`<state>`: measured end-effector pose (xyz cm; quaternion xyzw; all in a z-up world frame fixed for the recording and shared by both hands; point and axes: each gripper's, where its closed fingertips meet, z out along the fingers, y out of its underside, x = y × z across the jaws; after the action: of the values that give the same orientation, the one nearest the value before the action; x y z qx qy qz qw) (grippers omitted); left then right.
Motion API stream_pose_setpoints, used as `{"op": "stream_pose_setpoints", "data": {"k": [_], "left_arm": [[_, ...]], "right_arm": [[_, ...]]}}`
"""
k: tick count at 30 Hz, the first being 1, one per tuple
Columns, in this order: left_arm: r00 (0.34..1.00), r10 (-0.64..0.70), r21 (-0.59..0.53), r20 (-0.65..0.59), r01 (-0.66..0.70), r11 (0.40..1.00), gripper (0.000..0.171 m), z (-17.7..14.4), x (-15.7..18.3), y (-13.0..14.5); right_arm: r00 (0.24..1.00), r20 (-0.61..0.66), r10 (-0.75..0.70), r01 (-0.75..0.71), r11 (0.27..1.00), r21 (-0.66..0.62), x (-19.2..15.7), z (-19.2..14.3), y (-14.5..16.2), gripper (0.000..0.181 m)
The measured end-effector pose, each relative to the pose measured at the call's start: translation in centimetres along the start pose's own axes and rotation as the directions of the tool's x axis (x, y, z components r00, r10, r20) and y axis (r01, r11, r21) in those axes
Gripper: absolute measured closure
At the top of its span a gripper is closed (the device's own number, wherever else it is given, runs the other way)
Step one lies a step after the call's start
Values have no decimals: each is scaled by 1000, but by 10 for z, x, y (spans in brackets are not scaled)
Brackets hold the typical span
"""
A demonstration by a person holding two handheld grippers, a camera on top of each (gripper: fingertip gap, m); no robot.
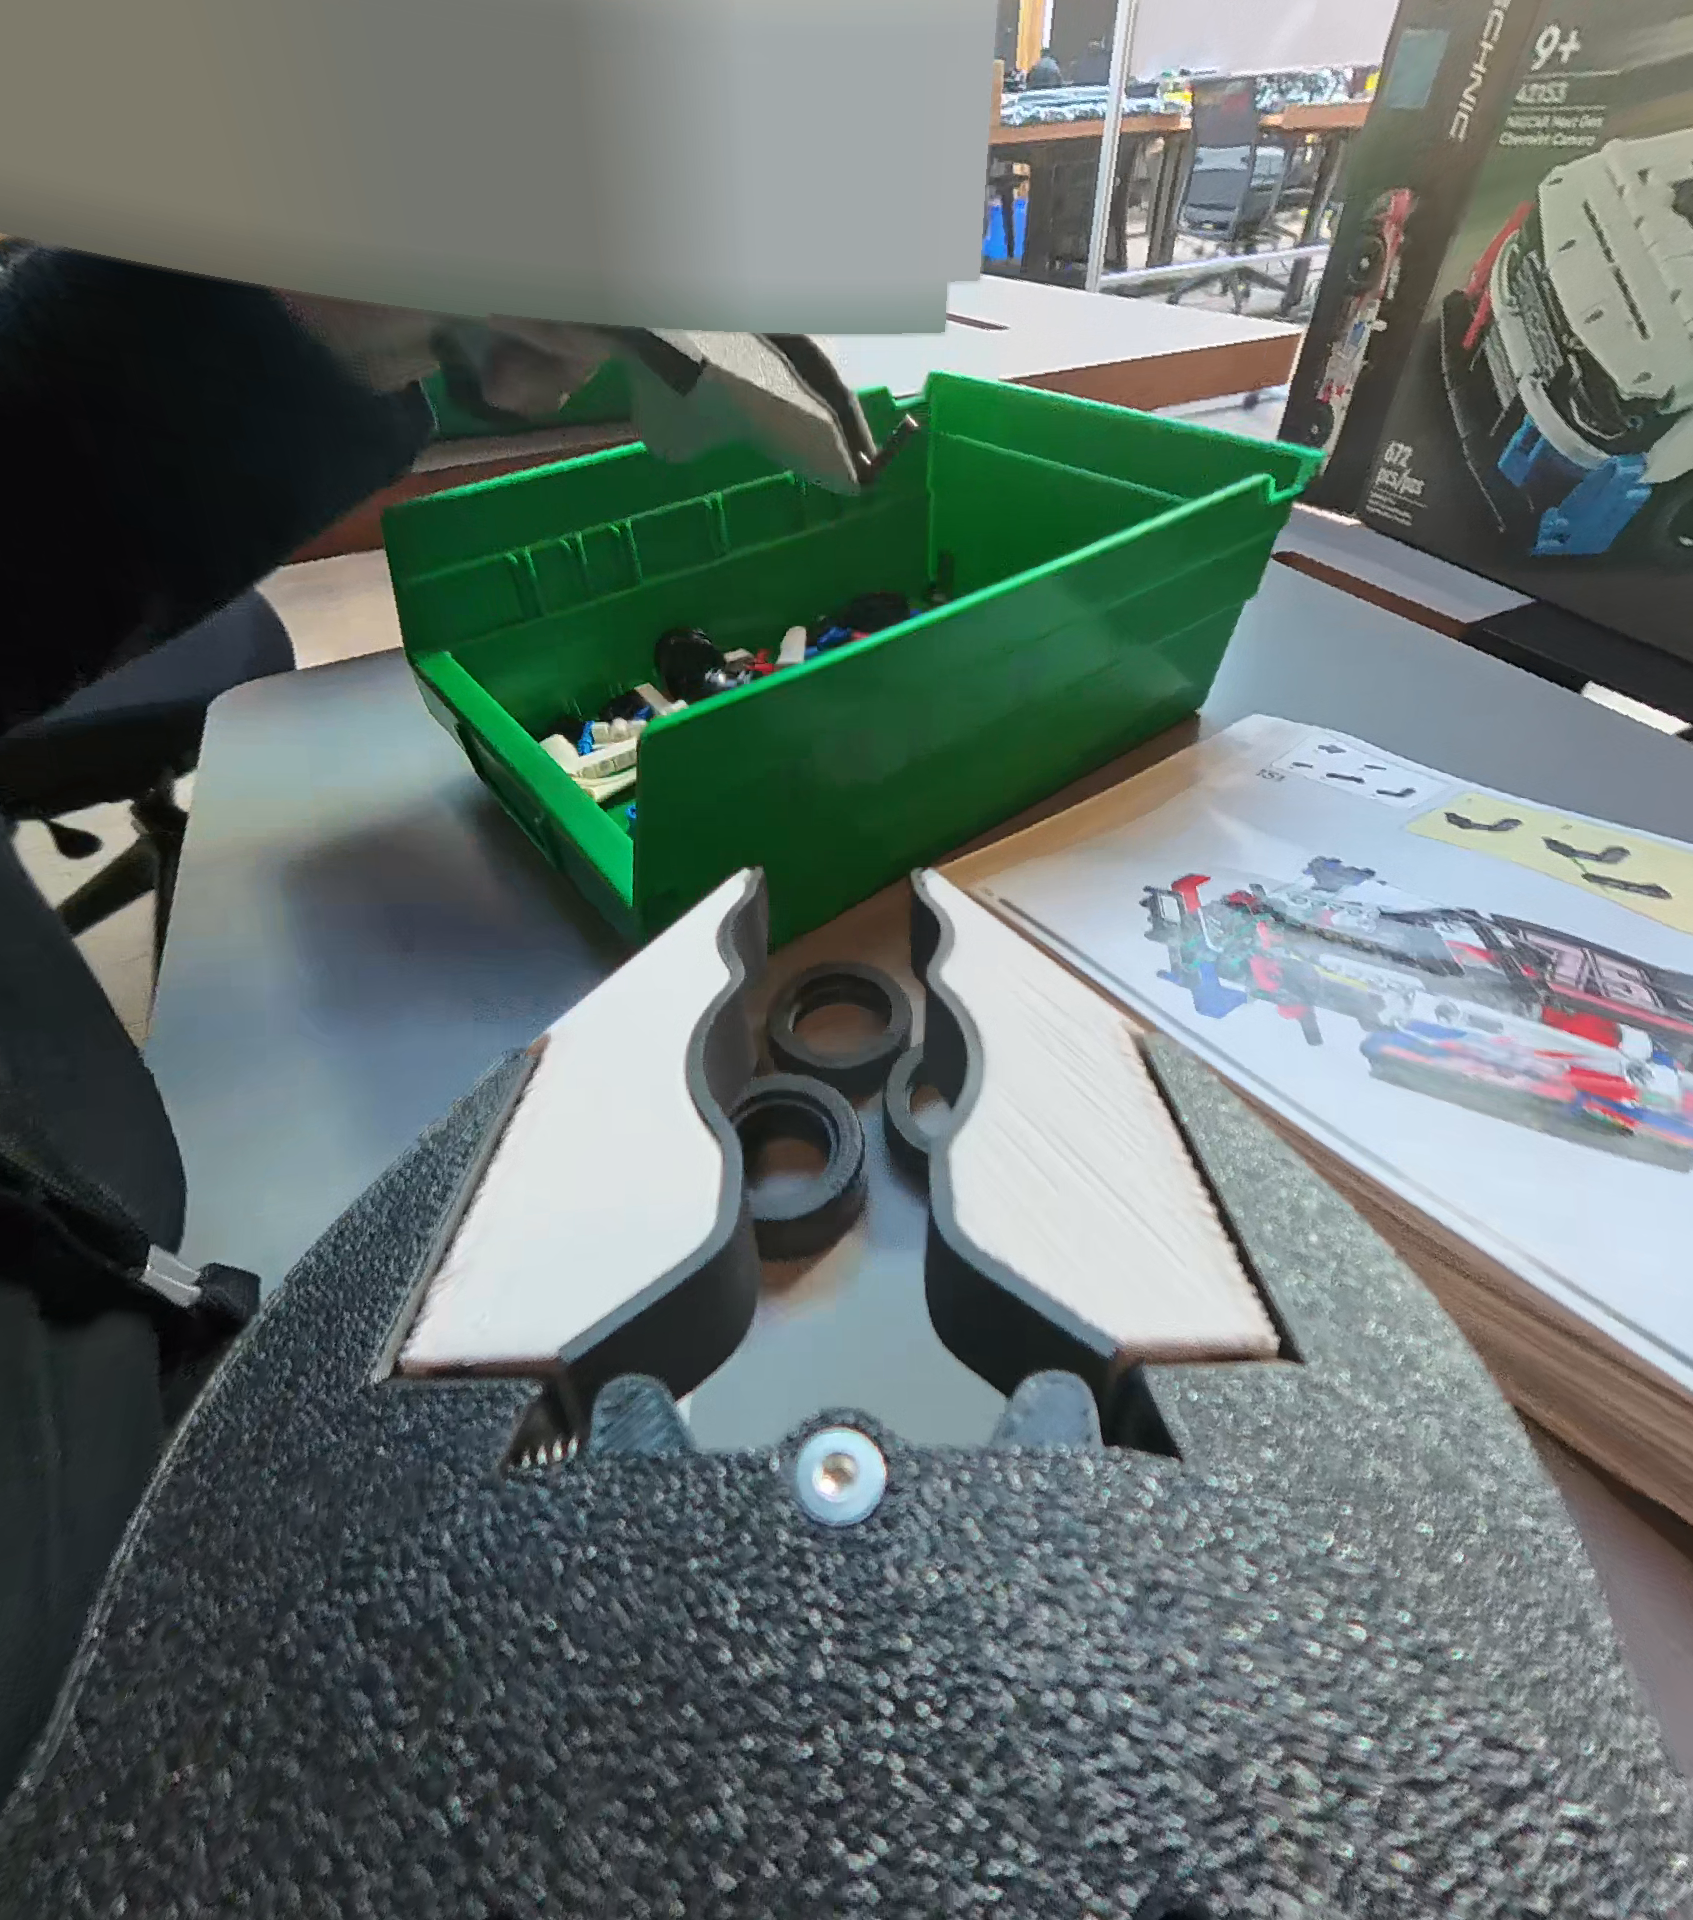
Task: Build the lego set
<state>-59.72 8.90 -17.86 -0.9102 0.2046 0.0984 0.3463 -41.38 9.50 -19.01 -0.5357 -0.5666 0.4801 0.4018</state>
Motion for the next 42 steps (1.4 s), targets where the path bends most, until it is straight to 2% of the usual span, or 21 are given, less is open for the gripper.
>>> {"op": "stream_pose_setpoints", "data": {"k": [5,11,16,27,30,31,36,42], "left_arm": [[1000,-19,139,17,16,990,166,-9,29,-26],[988,146,254,48,-153,955,166,-11,65,-53],[960,274,230,58,-280,932,167,-5,85,-55],[928,361,216,96,-374,902,167,-13,107,-60],[920,379,211,104,-392,895,167,-15,110,-60],[919,379,212,103,-393,895,167,-16,111,-60],[928,361,231,94,-373,899,167,-21,112,-61],[949,314,288,40,-312,906,166,-21,117,-63]], "right_arm": [[999,51,17,-18,1000,10,-5,12,-14,154],[986,124,108,-112,993,22,-8,23,-36,147],[981,138,134,-136,991,7,-10,34,-49,150],[984,96,151,-149,988,-30,-5,39,-49,151],[981,117,152,-149,988,-36,-9,39,-49,174],[980,115,160,-157,987,-33,-9,39,-49,175],[937,169,304,-303,952,-35,-7,38,-45,175],[808,300,507,-517,854,-50,-9,34,-46,178]]}}
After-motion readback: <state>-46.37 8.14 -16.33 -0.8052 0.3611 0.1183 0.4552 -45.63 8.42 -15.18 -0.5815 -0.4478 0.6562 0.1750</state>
